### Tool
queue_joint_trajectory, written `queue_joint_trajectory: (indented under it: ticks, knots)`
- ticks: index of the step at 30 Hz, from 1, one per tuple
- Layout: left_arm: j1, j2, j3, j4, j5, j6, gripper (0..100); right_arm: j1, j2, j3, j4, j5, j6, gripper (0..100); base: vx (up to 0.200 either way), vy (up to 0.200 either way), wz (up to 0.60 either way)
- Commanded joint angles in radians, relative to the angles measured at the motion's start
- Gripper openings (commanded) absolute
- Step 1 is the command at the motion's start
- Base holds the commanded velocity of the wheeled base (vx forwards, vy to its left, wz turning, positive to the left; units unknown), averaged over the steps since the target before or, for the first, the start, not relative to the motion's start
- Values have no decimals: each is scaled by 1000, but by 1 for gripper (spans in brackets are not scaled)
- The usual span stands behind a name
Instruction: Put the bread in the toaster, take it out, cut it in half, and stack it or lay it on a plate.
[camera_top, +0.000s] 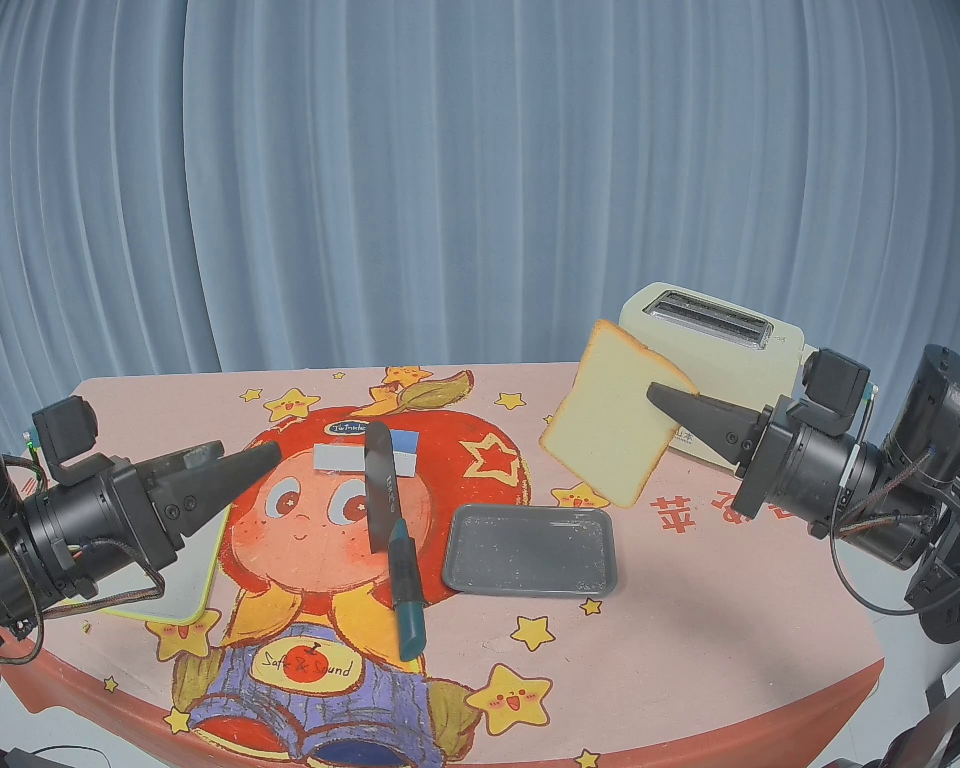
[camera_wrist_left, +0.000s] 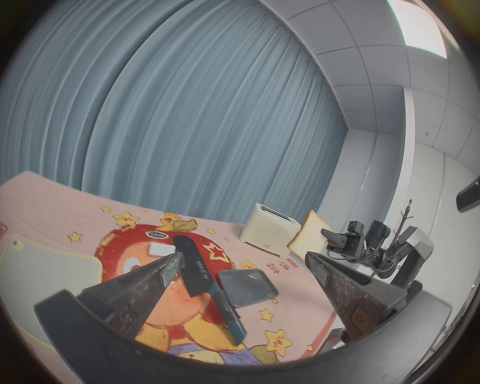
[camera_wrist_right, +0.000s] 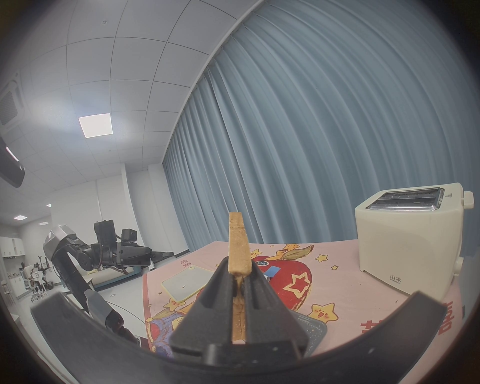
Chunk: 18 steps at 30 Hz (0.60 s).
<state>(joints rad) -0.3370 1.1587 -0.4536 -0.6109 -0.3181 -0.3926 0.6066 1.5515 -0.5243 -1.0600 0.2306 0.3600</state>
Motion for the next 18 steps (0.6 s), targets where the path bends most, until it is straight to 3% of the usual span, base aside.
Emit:
queue_joint_trajectory:
  ticks: [1,10,18]
  knots:
    - [-48,12,0,-1,-4,-35,100,7,6,-5,0,3,-3,0,0,0,0]
    - [-53,6,9,-1,-4,-34,100,9,91,-62,2,-5,-4,0,0,0,0]
    - [-53,6,32,2,-4,-32,100,-5,91,-51,-2,-7,-10,0,0,0,0]
